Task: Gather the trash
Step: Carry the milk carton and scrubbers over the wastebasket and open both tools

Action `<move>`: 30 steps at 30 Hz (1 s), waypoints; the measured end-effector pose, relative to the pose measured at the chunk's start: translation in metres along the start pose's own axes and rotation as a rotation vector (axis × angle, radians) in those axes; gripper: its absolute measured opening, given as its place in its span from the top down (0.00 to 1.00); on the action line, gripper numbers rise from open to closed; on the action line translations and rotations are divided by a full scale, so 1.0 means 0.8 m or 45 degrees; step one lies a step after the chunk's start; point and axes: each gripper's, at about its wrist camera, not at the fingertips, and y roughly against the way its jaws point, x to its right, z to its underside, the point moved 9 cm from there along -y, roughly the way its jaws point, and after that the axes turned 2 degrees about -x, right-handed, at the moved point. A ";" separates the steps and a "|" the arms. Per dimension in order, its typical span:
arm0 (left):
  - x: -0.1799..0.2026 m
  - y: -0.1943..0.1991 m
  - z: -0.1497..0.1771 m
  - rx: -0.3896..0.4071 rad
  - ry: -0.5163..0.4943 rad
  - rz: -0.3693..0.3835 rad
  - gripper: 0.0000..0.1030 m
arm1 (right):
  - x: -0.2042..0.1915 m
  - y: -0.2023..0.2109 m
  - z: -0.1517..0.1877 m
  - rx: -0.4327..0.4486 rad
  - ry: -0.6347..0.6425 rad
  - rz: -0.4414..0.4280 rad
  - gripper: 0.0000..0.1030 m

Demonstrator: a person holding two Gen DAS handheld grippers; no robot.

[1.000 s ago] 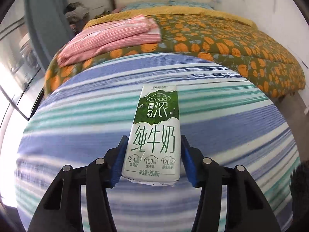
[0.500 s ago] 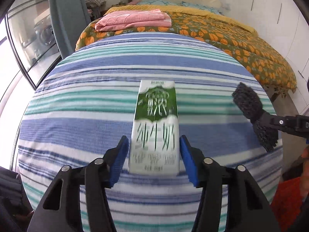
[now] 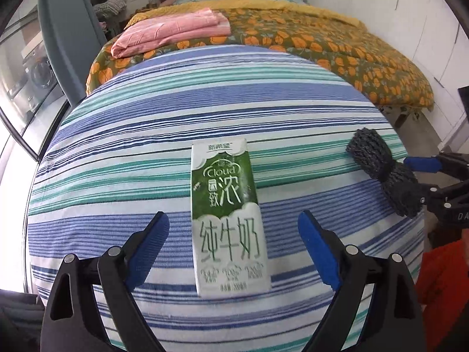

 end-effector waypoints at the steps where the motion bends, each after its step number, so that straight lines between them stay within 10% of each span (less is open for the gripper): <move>1: -0.003 -0.004 -0.003 -0.013 0.007 -0.009 0.14 | -0.002 -0.002 -0.006 0.000 0.023 0.020 0.30; 5: -0.012 -0.014 -0.004 -0.053 0.027 -0.025 0.19 | -0.007 -0.015 -0.014 -0.045 0.089 0.046 0.34; 9: -0.018 -0.021 -0.001 -0.077 0.029 -0.057 0.34 | 0.002 -0.022 -0.006 -0.075 0.091 0.070 0.67; 11: -0.020 -0.018 0.000 -0.067 0.051 -0.039 0.52 | 0.003 -0.015 -0.004 -0.040 0.080 0.036 0.68; 18: -0.001 0.018 -0.001 0.030 0.068 0.006 0.54 | 0.014 0.046 0.015 0.128 0.013 -0.111 0.68; 30: 0.248 0.103 -0.004 0.169 -0.192 0.372 0.53 | 0.217 0.102 0.116 0.235 -0.332 0.018 0.68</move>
